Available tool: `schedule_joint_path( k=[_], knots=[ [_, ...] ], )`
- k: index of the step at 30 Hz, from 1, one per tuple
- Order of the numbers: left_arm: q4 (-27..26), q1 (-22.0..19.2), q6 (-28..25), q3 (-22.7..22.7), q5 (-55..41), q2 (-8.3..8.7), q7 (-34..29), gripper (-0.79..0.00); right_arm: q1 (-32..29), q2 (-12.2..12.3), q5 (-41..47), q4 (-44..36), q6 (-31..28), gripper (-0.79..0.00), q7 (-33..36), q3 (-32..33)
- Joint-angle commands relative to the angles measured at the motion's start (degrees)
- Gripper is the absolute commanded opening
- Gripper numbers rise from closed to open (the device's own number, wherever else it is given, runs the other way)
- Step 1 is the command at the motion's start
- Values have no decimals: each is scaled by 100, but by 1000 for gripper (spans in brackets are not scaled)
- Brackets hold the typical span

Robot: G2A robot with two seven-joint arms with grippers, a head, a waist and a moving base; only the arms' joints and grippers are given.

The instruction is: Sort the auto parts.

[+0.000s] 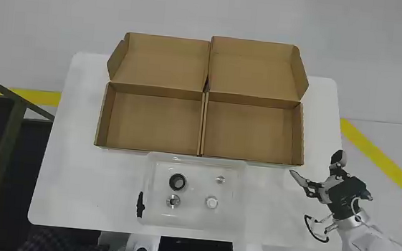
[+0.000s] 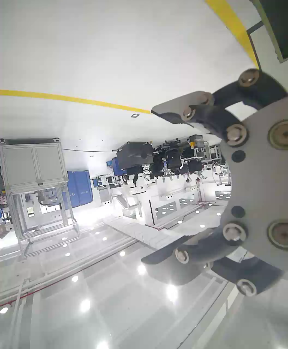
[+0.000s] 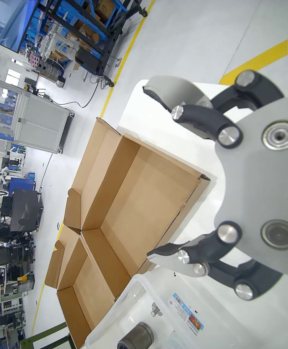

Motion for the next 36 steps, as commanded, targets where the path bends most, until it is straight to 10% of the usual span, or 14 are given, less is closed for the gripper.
schedule_joint_path(
  k=[1,20,36],
  knots=[
    [0,0,0,0,0,0,0,-1,0,0,0,0,0,0,0,0],
    [0,0,0,0,0,0,0,0,48,1,64,-38,-24,0,67,-69],
    [0,0,0,0,0,0,0,0,402,138,-165,-1010,-1595,0,1190,-859]
  ],
)
